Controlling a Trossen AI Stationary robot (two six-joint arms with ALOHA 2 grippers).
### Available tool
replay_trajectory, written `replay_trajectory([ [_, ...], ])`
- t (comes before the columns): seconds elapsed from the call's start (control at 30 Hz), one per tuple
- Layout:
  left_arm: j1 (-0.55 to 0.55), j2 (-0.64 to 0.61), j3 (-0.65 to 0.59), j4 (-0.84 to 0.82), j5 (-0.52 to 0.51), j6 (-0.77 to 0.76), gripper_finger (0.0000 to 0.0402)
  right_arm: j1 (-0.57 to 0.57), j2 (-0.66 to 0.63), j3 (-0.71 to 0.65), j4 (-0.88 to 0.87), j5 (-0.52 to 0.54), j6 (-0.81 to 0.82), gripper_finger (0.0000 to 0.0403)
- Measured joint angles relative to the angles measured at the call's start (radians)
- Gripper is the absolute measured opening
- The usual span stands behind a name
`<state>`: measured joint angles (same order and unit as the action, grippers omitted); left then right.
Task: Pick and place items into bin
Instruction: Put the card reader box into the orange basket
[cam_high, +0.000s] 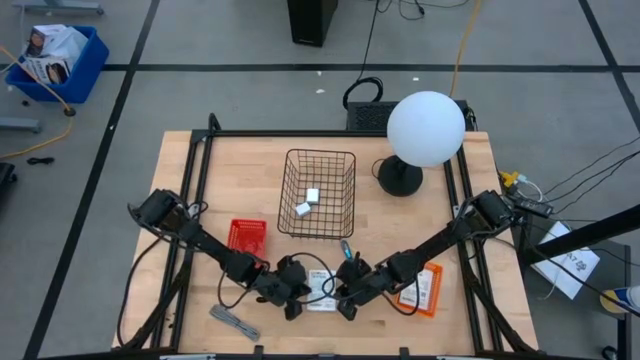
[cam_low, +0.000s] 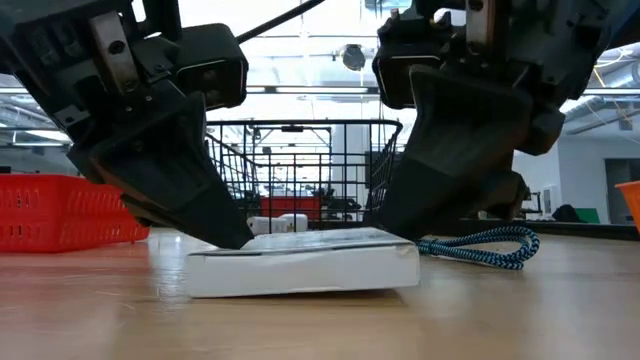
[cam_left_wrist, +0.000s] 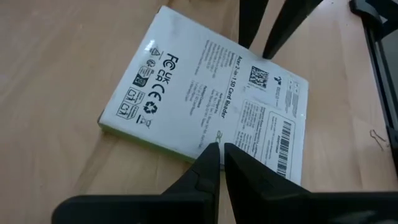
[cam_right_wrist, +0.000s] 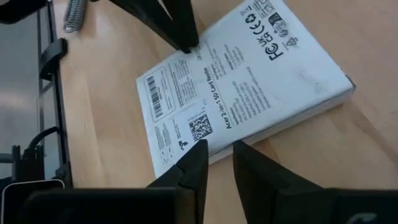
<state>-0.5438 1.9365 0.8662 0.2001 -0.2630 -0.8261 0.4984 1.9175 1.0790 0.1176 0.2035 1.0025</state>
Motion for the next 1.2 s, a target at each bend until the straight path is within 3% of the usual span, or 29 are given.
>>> replay_trajectory([
  [0.33,-0.002,-0.001,0.0,-0.032,0.001,-0.042,0.0032,0.009,-0.002,0.0,0.072,-0.012,-0.038,0.0099],
  [0.9,-0.001,-0.001,-0.001,-0.042,0.003,-0.074,0.003,0.045,-0.001,0.002,0.148,-0.043,-0.047,0.0095],
  [1.07,0.001,0.004,-0.005,-0.06,0.007,-0.07,0.0005,0.054,0.0,0.002,0.166,0.052,-0.144,0.0089],
  [1.2,0.001,0.004,-0.005,-0.058,0.003,-0.069,0.0014,0.045,0.0,0.002,0.15,0.085,-0.177,0.0089],
])
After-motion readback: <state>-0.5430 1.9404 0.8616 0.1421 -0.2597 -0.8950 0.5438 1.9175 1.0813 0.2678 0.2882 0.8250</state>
